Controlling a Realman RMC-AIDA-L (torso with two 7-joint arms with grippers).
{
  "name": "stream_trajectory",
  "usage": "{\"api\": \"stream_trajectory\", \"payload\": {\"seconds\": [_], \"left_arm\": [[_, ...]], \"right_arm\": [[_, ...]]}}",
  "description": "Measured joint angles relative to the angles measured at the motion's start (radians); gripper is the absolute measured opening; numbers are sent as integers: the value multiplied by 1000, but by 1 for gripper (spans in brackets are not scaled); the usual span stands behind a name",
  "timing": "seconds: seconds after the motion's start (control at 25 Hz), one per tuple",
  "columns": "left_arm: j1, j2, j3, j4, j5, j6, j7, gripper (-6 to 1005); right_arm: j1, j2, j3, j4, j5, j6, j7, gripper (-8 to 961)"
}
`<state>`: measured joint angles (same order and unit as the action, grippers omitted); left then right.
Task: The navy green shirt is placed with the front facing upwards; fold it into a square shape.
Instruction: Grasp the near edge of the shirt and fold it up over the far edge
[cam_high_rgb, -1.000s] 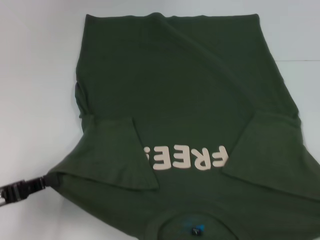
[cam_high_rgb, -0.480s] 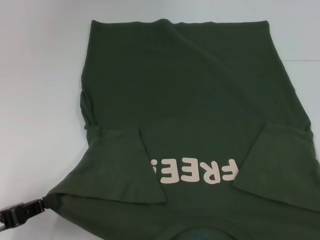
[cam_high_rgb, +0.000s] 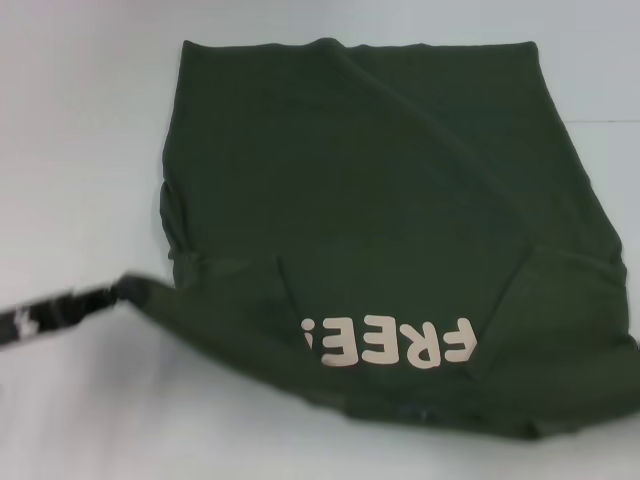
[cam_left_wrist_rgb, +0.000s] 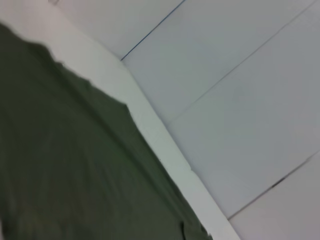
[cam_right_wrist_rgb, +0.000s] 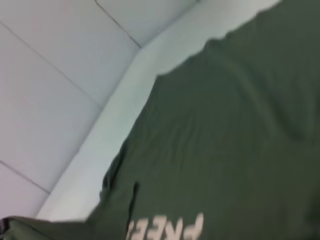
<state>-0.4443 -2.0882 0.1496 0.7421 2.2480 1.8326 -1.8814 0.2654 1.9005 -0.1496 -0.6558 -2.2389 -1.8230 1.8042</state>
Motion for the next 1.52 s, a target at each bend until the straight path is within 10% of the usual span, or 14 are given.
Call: {"api": "stream_trajectory", "payload": {"seconds": [0.36, 1.04, 1.52], "left_arm": [[-202, 67, 11, -122, -3, -303, 12, 33], [-376, 53, 26, -285, -135, -764, 194, 34], [-457, 4, 27, -387, -289, -1075, 496, 33]], "right_arm": [[208, 11, 18, 15, 2, 234, 1, 62], [446, 51, -75, 154, 6, 828, -97, 70], [524, 85, -163, 261, 56, 1136, -222, 75]]}}
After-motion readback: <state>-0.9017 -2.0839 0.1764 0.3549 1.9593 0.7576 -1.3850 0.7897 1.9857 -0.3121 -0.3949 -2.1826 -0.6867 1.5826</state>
